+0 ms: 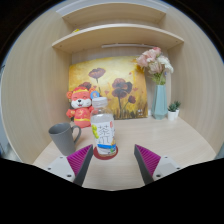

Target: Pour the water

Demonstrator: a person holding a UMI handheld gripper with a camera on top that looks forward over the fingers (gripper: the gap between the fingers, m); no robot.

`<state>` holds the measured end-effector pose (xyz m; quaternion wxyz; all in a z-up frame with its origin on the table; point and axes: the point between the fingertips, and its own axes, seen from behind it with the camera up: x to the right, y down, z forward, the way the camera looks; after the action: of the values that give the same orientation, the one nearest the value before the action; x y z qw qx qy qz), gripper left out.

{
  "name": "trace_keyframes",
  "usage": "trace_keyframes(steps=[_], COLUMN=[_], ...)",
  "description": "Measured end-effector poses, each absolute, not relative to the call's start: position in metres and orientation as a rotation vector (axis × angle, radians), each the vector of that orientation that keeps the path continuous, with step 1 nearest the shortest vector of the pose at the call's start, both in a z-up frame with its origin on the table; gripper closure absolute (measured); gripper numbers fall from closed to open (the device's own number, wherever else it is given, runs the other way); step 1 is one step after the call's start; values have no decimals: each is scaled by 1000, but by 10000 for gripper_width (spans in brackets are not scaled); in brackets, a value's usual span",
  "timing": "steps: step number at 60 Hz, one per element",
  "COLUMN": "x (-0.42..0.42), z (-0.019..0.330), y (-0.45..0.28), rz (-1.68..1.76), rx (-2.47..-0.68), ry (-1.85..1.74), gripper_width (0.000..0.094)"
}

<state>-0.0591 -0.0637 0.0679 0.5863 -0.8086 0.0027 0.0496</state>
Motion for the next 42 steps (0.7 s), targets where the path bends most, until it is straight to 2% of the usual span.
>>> trace_keyframes(steps=[23, 42], x=[15, 38], z=[111, 147], y=[-146, -174], rz=[-17, -39], rx=[-1879, -1812], ry=[129, 148], gripper_width=[84, 87])
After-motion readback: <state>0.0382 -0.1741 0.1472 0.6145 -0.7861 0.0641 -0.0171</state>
